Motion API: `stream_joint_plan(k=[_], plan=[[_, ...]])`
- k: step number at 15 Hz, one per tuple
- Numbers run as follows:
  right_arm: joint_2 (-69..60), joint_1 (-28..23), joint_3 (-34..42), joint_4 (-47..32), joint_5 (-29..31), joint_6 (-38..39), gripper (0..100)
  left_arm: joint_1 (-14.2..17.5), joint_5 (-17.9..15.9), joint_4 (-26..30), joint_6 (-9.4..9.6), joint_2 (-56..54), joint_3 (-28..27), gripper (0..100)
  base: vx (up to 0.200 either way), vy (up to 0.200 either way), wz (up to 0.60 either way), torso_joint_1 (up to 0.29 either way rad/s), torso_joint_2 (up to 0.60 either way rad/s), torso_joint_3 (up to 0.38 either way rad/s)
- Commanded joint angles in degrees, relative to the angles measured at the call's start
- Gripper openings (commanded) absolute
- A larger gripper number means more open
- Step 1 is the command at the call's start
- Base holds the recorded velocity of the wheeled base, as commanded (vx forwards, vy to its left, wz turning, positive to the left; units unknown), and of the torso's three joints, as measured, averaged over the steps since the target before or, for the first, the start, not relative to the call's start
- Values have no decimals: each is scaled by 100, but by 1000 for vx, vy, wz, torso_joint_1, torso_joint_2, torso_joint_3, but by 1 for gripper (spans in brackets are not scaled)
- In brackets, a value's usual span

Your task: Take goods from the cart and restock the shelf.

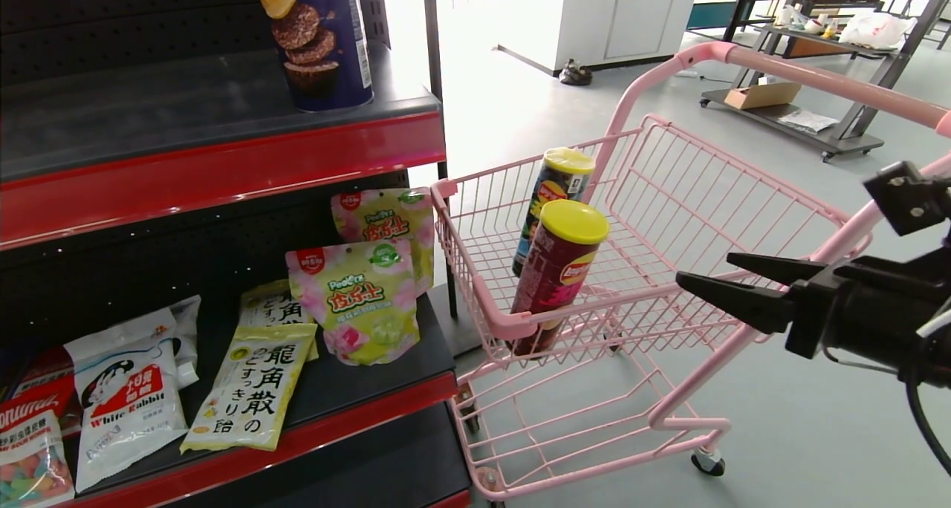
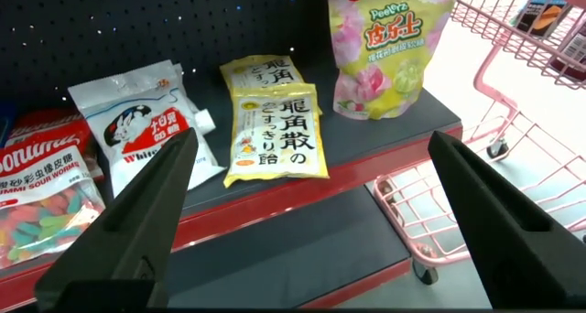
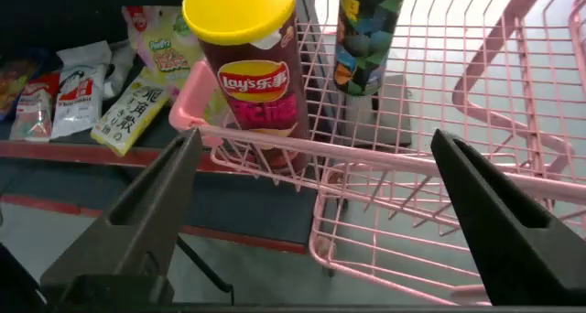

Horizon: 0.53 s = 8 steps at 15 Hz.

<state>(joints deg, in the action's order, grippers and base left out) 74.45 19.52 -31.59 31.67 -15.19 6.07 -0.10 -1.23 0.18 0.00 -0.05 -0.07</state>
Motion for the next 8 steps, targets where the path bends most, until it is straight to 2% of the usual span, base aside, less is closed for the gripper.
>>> stream_joint_plan(k=[1,8], plan=[[676,395,-269,23,-2,-106,100,1,0,-1,0,5,-1,100,0,0,0,0,0,0],[1757,905,-1218,41,-10,-185,100,1,0,-1,0,5,7,100,0,0,0,0,0,0]])
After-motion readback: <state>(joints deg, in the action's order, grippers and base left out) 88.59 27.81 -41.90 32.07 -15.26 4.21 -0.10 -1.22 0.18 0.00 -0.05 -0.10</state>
